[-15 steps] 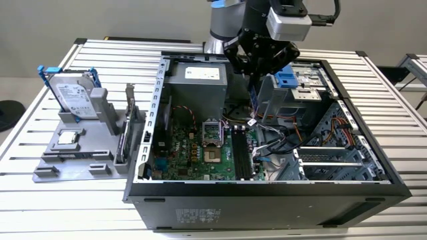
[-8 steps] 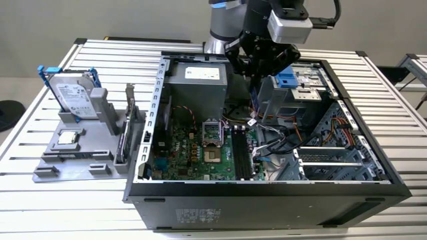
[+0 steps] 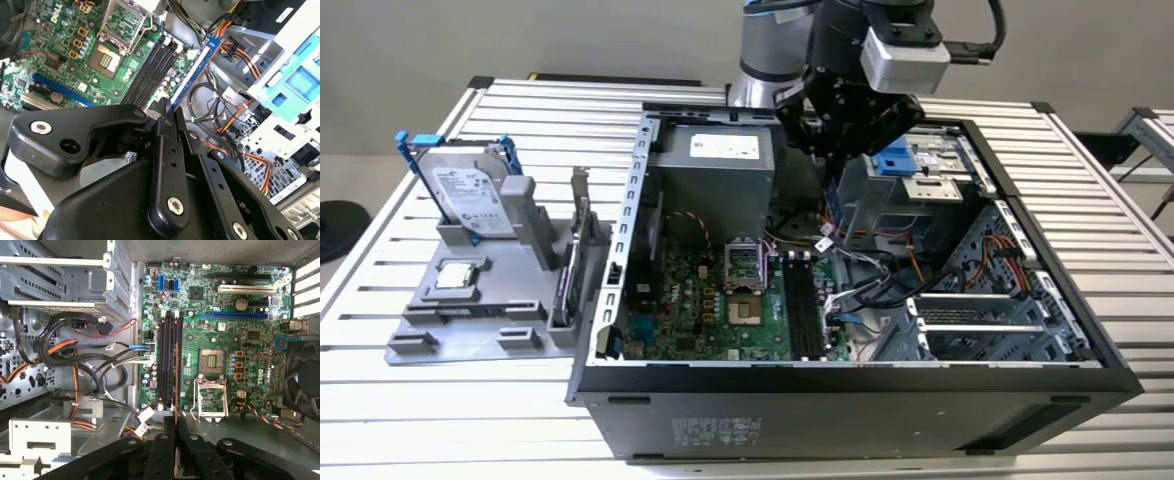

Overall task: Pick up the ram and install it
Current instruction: 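Insert the ram into the slot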

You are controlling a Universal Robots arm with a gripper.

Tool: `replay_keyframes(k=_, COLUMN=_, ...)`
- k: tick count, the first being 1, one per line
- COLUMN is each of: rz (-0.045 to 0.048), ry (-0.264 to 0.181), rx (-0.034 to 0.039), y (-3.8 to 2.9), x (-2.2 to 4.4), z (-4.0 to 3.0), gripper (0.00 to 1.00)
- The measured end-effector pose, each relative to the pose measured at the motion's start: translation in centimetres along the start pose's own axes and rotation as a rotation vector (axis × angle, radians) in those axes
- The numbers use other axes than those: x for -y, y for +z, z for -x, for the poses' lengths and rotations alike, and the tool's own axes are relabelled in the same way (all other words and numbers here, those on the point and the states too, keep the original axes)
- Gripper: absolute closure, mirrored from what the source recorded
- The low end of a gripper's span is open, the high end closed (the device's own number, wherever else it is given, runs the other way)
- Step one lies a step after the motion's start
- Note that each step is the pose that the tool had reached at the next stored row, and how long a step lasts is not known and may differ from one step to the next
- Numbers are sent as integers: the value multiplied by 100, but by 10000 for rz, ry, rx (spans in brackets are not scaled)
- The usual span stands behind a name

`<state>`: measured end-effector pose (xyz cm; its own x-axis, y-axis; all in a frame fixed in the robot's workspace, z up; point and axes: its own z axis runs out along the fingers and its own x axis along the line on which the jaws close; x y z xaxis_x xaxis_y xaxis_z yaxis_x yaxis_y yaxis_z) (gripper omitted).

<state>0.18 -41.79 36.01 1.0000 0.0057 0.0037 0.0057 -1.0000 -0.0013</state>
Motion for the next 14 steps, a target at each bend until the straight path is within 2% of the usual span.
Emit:
replay_keyframes(k=6, rz=2, ry=0, rx=1, y=24, x=0, z=-32, gripper=100)
replay_keyframes(k=14, rz=-3, ry=0, rx=0, y=39, x=0, z=-35, gripper=100)
